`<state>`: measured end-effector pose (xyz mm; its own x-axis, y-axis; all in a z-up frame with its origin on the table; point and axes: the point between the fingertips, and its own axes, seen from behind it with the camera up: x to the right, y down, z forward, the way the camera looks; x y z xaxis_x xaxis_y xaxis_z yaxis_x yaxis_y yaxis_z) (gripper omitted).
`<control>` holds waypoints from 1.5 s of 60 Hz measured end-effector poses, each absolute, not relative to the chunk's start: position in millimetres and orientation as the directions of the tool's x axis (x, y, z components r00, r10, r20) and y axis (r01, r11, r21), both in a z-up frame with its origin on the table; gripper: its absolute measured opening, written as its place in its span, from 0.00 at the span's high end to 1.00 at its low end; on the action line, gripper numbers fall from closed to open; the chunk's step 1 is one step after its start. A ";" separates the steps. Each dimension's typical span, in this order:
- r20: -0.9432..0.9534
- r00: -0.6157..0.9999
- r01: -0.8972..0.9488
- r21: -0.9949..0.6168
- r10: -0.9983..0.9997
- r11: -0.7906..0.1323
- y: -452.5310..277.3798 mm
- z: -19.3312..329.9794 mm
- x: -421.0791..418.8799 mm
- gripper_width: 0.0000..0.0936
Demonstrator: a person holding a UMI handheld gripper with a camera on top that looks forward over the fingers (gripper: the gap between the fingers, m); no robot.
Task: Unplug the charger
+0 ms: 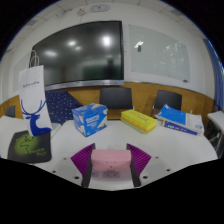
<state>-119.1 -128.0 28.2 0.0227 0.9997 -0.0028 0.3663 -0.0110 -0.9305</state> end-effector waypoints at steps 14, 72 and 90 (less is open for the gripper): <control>0.007 0.024 0.312 -0.950 1.000 -0.001 -126.6 62.5 -126.2 0.43; 0.031 0.114 0.679 -0.732 0.993 -0.055 49.9 7.5 -85.6 0.10; 0.034 0.113 0.686 -0.726 0.993 -0.053 12.7 183.9 73.4 0.10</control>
